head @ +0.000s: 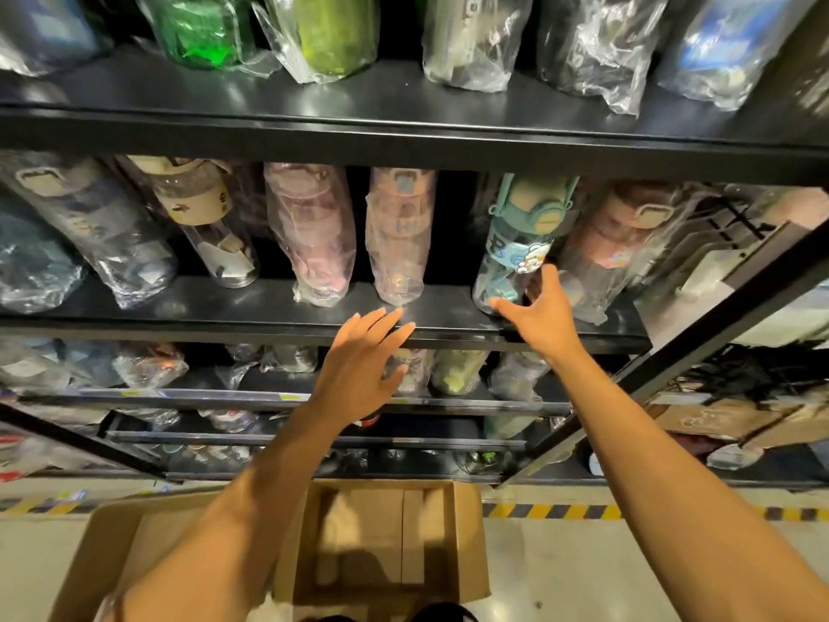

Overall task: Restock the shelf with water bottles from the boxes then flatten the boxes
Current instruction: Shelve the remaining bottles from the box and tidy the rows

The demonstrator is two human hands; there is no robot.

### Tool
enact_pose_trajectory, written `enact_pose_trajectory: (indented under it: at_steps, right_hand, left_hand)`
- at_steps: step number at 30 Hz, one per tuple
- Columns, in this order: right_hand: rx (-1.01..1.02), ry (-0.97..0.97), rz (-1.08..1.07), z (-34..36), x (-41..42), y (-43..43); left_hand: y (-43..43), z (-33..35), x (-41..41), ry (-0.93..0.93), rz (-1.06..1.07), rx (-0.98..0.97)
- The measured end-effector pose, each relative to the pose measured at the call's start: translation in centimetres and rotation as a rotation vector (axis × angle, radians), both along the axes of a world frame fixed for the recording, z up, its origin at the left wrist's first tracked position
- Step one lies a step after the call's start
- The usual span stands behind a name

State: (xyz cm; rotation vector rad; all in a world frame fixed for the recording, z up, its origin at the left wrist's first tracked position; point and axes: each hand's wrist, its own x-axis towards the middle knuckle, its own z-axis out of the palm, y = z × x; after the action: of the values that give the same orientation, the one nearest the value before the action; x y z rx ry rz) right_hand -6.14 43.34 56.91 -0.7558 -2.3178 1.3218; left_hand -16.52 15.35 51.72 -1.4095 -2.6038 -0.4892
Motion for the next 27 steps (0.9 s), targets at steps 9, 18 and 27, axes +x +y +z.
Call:
enact_pose_trajectory:
  at_steps: [9,18,27]
  right_hand:
    - [0.004,-0.005,-0.046,-0.4,-1.8,0.7]
    - [0.015,-0.010,-0.150,-0.3,1.3,-2.3]
    - [0.101,0.116,0.083,-0.2,1.4,-16.9]
  left_hand:
    - [-0.3,-1.6,0.7,0.109,-0.001,-0.153]
    - [-4.1,0.4,1.9,-0.014,0.072,0.050]
    - [-17.4,0.6,-2.0,-0.103,0.216,0.120]
